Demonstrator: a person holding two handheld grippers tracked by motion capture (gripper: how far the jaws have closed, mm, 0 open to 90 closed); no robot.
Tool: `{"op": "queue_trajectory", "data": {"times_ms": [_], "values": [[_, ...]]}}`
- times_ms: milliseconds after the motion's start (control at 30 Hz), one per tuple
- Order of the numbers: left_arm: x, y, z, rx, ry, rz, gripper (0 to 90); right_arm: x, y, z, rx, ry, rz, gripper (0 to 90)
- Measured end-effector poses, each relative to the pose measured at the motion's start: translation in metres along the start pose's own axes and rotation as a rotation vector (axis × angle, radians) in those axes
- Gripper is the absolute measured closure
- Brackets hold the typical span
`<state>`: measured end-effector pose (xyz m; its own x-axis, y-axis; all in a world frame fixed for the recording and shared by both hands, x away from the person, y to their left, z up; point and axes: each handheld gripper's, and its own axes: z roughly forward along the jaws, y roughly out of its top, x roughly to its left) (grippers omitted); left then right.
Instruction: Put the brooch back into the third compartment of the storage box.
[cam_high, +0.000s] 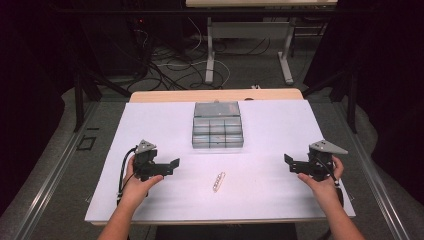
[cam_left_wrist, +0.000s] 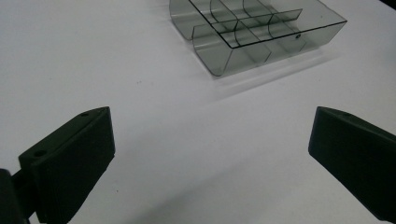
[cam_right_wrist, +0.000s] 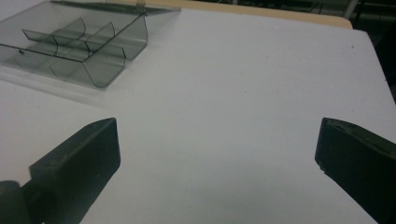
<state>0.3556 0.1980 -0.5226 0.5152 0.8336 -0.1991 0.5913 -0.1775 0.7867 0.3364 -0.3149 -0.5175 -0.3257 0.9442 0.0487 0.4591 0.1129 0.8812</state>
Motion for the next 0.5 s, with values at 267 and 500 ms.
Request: {"op": "queue_trajectory", "data": {"times_ms": [267, 500], "values": [[-0.005, 0.004, -0.005, -0.006, -0.028, 0.005, 0.3, 0.004, 0.002, -0.003, -0.031, -0.002, -0.020, 2.3], [-0.012, 0.008, -0.004, 0.008, -0.047, -0.014, 0.6, 0.005, 0.000, -0.002, -0.022, -0.007, -0.029, 3.7]]}}
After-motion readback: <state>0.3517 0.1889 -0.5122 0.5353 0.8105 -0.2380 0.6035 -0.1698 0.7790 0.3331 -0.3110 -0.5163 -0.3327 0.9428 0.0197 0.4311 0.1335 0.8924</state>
